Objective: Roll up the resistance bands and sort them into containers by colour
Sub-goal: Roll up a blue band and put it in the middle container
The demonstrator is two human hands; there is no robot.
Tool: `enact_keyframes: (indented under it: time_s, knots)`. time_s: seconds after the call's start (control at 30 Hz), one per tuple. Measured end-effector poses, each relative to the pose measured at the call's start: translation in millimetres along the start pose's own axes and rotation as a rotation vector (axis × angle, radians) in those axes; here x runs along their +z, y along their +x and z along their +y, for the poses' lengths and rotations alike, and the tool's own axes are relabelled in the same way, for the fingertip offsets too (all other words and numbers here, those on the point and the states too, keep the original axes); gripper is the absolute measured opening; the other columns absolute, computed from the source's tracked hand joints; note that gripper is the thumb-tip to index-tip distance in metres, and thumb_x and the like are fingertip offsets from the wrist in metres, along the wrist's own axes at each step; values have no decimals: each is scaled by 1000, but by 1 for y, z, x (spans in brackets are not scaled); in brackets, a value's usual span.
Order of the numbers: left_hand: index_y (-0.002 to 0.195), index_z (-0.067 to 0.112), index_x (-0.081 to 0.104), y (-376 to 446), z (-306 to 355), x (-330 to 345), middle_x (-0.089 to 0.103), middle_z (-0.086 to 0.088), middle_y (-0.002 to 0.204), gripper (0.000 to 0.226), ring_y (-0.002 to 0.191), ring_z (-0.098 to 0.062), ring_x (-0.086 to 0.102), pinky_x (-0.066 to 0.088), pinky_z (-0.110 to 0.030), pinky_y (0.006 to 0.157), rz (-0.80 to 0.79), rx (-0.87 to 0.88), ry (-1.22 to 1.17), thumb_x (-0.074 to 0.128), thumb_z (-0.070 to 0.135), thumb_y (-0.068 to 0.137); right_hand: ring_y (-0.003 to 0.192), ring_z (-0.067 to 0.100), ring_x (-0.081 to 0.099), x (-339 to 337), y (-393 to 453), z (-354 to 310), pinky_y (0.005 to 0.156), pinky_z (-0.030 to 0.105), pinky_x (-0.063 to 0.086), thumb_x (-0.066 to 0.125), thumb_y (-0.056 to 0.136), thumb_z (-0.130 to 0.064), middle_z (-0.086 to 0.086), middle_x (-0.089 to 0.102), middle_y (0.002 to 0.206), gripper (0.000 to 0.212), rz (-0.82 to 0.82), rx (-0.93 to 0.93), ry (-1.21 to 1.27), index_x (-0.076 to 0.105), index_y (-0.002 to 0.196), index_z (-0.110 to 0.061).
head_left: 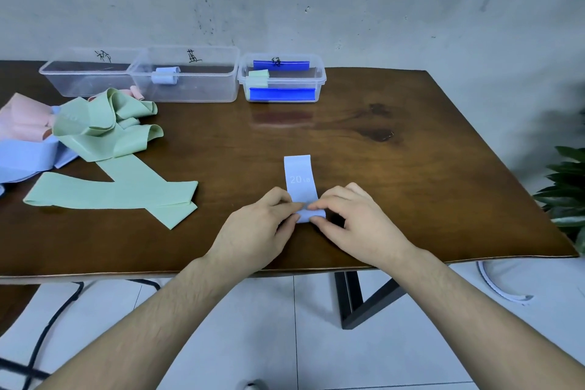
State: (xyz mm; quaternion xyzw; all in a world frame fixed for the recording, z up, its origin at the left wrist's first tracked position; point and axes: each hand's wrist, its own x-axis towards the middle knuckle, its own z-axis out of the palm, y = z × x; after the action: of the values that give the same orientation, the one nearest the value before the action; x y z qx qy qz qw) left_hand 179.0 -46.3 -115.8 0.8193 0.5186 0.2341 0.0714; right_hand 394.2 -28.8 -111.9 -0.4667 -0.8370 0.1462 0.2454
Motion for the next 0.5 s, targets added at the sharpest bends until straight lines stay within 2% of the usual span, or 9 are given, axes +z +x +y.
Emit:
enact_keyframes:
  time_s: [0.23,0.37,0.5]
  knots:
    - [115,29,69,0,-2,1,59,16,108,21,68,-3,47,42,-20,53,46,7,-74,64,34,95,101,7,44,2,8,-2,95,38,46,60,98,-36,-18,59,107,23,-1,25,-10,70,118,-30]
    - [117,25,69,6,-4,0,60,15,110,23,71,-10,59,43,-24,54,39,-7,-24,61,29,96,102,6,44,1,8,0,95,37,44,60,97,-37,-21,59,110,24,11,6,-29,67,120,-35]
    - [122,26,67,10,-5,0,60,16,112,27,67,-8,52,34,-17,54,21,-20,-5,57,34,98,105,5,43,1,9,2,96,37,43,61,97,-37,-21,60,113,23,4,6,-73,68,119,-34]
